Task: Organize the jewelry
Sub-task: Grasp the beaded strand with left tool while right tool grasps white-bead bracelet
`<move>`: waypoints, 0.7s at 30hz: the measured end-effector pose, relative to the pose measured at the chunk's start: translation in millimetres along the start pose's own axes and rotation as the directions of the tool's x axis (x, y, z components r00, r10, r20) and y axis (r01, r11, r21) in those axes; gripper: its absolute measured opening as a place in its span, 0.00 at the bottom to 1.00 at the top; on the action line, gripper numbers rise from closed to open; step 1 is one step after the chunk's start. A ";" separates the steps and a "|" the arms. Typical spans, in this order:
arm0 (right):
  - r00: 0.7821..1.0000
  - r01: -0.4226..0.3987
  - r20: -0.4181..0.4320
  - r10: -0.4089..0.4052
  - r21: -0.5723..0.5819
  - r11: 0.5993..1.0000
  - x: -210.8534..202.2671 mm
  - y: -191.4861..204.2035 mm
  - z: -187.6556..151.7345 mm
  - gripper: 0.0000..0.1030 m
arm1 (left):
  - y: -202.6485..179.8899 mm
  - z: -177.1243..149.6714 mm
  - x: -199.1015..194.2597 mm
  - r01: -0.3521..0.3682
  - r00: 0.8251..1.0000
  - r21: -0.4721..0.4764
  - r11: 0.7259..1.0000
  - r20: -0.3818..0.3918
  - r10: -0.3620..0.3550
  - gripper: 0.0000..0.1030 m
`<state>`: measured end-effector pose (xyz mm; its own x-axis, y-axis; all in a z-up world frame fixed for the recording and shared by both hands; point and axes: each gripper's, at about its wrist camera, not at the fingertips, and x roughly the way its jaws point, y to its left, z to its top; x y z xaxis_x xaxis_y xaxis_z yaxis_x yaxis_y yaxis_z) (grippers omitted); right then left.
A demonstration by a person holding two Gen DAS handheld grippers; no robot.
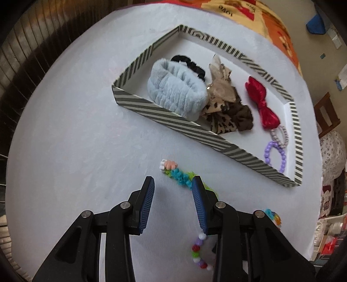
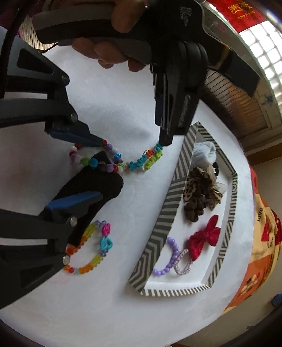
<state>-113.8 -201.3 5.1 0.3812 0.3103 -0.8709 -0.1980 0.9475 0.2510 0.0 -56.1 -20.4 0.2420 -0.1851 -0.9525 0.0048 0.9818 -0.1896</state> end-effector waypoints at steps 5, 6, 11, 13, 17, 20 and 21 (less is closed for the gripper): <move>1.000 -0.015 -0.019 0.015 -0.007 1.000 13.1 -4.7 -0.4 0.17 | -5.5 1.3 8.8 -0.016 1.000 0.028 0.999 0.012 0.015 0.22; 1.000 -0.024 -0.014 0.024 -0.004 1.000 13.2 -6.8 -0.3 0.12 | -5.5 1.4 9.1 -0.003 1.000 0.032 0.999 0.017 0.002 0.16; 0.995 -0.098 0.015 0.098 0.034 0.995 -1.0 -15.1 3.1 0.09 | -2.9 5.1 0.1 0.046 0.998 0.053 0.998 0.033 -0.048 0.03; 0.993 -0.118 0.034 0.117 0.035 0.992 -11.8 -14.8 5.6 0.09 | -2.0 5.6 -12.8 0.055 0.996 0.067 0.996 0.060 -0.059 0.03; 0.984 -0.164 0.078 0.161 0.035 0.986 -35.8 -14.0 12.5 0.09 | -3.3 9.3 -35.4 0.076 0.993 0.078 0.994 0.090 -0.083 0.03; 0.976 -0.194 0.112 0.189 0.036 0.980 -52.8 -15.2 17.5 0.09 | -7.2 9.7 -52.6 0.094 0.989 0.088 0.992 0.110 -0.103 0.03; 0.974 -0.199 0.121 0.194 0.036 0.979 -56.6 -15.0 19.4 0.09 | -8.4 10.0 -57.7 0.094 0.987 0.093 0.991 0.121 -0.105 0.03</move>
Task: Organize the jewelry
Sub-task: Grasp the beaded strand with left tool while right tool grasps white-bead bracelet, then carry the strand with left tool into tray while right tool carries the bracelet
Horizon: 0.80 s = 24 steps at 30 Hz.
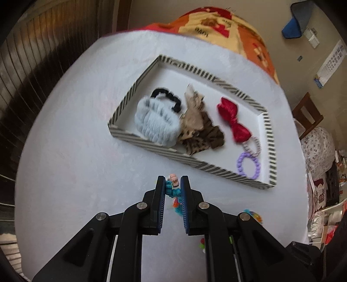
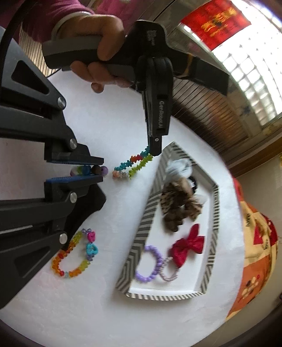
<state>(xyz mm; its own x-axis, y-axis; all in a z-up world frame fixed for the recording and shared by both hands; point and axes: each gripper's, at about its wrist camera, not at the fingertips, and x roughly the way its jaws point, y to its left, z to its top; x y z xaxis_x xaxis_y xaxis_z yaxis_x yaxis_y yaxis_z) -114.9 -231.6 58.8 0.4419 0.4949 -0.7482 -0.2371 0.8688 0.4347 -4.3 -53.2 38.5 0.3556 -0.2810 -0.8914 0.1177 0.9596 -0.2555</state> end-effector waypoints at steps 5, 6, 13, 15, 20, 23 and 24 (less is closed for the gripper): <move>0.998 -0.038 0.056 0.038 0.006 0.999 -20.3 -1.2 14.4 0.09 | -7.3 9.6 -31.7 0.006 0.998 0.027 1.000 0.058 -0.008 0.03; 0.997 -0.039 0.063 0.039 0.006 0.999 -22.2 -2.4 17.1 0.09 | -8.5 11.8 -36.2 0.004 0.998 0.031 1.000 0.068 -0.006 0.03; 0.993 0.014 0.118 -0.016 0.018 1.000 -41.0 -20.8 42.7 0.09 | -19.1 37.9 -56.0 -0.011 0.992 0.065 0.998 0.126 0.003 0.03; 0.991 0.037 0.128 -0.040 0.023 0.999 -44.6 -28.9 51.8 0.09 | -22.9 44.3 -55.3 -0.019 0.991 0.075 0.997 0.134 0.008 0.03; 0.986 0.093 0.133 -0.097 0.042 0.995 -45.5 -51.1 72.1 0.09 | -32.3 64.2 -46.2 -0.040 0.989 0.101 0.994 0.144 0.025 0.03; 0.984 0.117 0.132 -0.123 0.057 0.992 -42.7 -63.9 83.5 0.09 | -34.2 76.7 -38.3 -0.055 0.988 0.112 0.992 0.147 0.038 0.03; 0.983 0.125 0.130 -0.132 0.060 0.990 -40.9 -67.5 87.5 0.09 | -34.8 82.5 -34.7 -0.060 0.988 0.115 0.992 0.147 0.043 0.03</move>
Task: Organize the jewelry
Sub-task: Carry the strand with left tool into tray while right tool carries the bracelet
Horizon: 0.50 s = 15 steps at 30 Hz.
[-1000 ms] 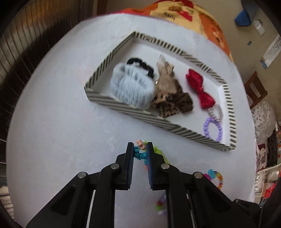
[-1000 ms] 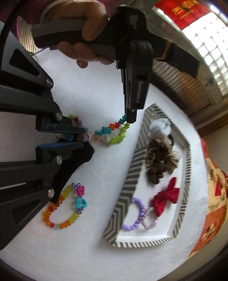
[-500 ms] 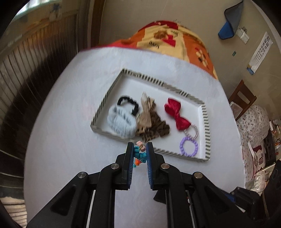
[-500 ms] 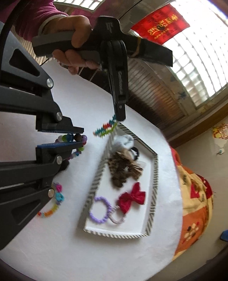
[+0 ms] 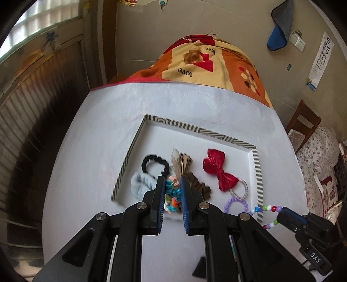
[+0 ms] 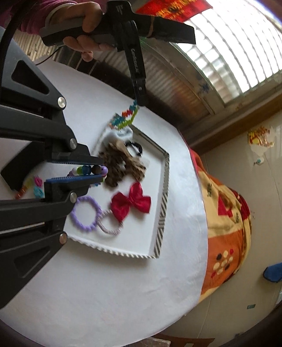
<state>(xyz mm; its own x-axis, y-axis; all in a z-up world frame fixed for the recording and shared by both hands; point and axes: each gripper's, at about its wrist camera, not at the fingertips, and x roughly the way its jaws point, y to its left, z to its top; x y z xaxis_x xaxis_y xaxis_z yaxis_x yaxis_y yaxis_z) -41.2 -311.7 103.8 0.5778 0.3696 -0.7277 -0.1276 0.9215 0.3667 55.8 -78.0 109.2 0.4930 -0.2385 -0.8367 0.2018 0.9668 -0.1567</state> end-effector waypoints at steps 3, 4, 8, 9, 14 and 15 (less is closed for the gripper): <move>1.000 0.027 -0.009 -0.027 0.001 1.000 9.8 -8.5 11.3 0.09 | 0.1 13.5 12.3 -0.016 1.000 0.013 1.000 0.001 0.016 0.03; 0.999 0.037 -0.012 -0.037 0.002 0.999 13.9 -11.8 15.6 0.09 | 0.4 17.6 16.1 -0.022 1.000 0.017 1.000 0.001 0.022 0.03; 0.998 0.059 -0.026 -0.058 0.012 0.998 30.4 -22.8 30.7 0.09 | 3.5 36.2 33.3 -0.038 0.999 0.022 0.999 0.000 0.038 0.03; 0.998 0.062 -0.030 -0.062 0.013 0.998 33.7 -24.4 33.4 0.09 | 4.3 39.1 36.6 -0.041 0.999 0.023 0.999 -0.002 0.041 0.03; 0.996 0.077 -0.051 -0.076 0.018 0.997 56.7 -29.5 49.9 0.09 | 10.0 56.5 57.8 -0.057 0.998 0.029 0.998 -0.013 0.057 0.03; 0.996 0.079 -0.053 -0.078 0.018 0.997 60.1 -29.3 51.9 0.09 | 11.4 60.1 62.8 -0.060 0.998 0.030 0.998 -0.016 0.061 0.03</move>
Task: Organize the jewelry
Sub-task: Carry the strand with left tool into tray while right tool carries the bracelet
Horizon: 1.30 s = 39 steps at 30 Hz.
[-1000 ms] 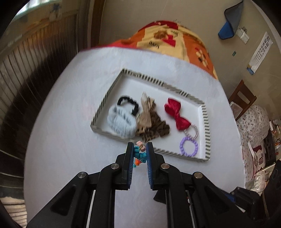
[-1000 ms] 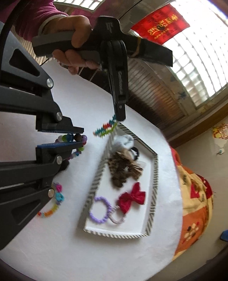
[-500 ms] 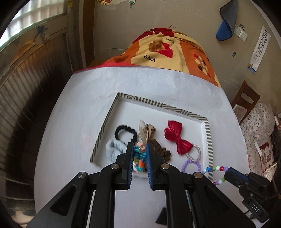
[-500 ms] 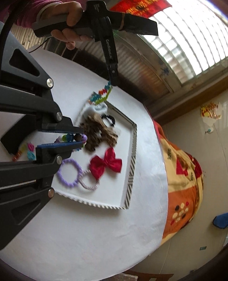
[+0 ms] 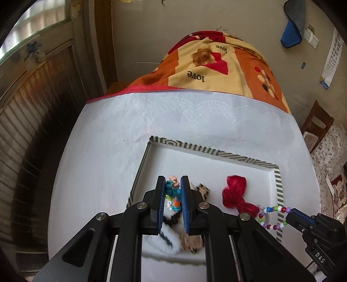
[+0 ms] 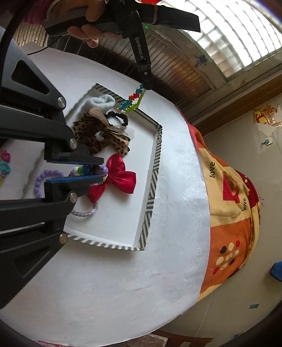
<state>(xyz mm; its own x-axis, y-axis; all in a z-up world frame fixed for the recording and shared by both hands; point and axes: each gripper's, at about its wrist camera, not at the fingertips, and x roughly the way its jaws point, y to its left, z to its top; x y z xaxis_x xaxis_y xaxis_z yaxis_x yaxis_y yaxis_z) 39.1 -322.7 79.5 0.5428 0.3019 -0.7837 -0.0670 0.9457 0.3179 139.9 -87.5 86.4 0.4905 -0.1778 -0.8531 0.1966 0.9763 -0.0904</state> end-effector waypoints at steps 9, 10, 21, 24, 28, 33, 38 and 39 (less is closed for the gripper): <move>1.000 0.008 -0.020 -0.008 0.007 1.000 27.9 -5.3 24.2 0.09 | 4.8 22.9 35.8 -0.002 0.999 -0.001 1.000 -0.034 0.002 0.03; 1.000 0.010 -0.021 -0.010 0.007 1.000 29.8 -5.8 26.1 0.09 | 4.7 24.9 39.3 -0.003 0.999 0.000 1.000 -0.036 0.003 0.03; 0.999 0.017 -0.044 -0.016 0.016 1.000 53.3 -14.9 43.6 0.09 | 1.1 38.7 63.9 -0.005 0.998 0.004 1.000 -0.058 0.005 0.03; 0.999 0.014 -0.047 -0.014 0.016 1.000 58.6 -15.7 47.1 0.09 | 1.1 40.6 67.9 -0.007 0.998 0.002 1.000 -0.061 0.007 0.03; 0.999 0.012 -0.051 -0.011 0.015 1.000 61.9 -16.6 49.2 0.09 | 0.1 42.8 72.0 -0.007 0.998 0.006 1.000 -0.066 0.007 0.03; 0.999 0.015 -0.052 -0.014 0.024 1.000 64.2 -22.7 52.4 0.09 | 2.7 43.9 77.4 -0.014 0.997 0.002 1.000 -0.072 0.014 0.03; 0.997 0.036 -0.064 -0.032 0.052 0.998 71.5 -38.1 52.1 0.09 | 9.8 41.4 87.1 -0.033 0.996 -0.008 0.999 -0.088 0.033 0.03; 0.997 0.046 -0.072 -0.041 0.058 0.997 74.2 -42.4 50.5 0.09 | 11.2 40.4 88.8 -0.037 0.995 -0.009 0.999 -0.091 0.036 0.03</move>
<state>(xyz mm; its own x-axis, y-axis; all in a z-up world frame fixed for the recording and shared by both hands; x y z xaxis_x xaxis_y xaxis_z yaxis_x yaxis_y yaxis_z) 124.5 -346.4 34.8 0.4835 0.2703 -0.8326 0.0065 0.9500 0.3122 219.9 -97.3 30.4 0.4176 -0.1302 -0.8993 0.1702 0.9834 -0.0633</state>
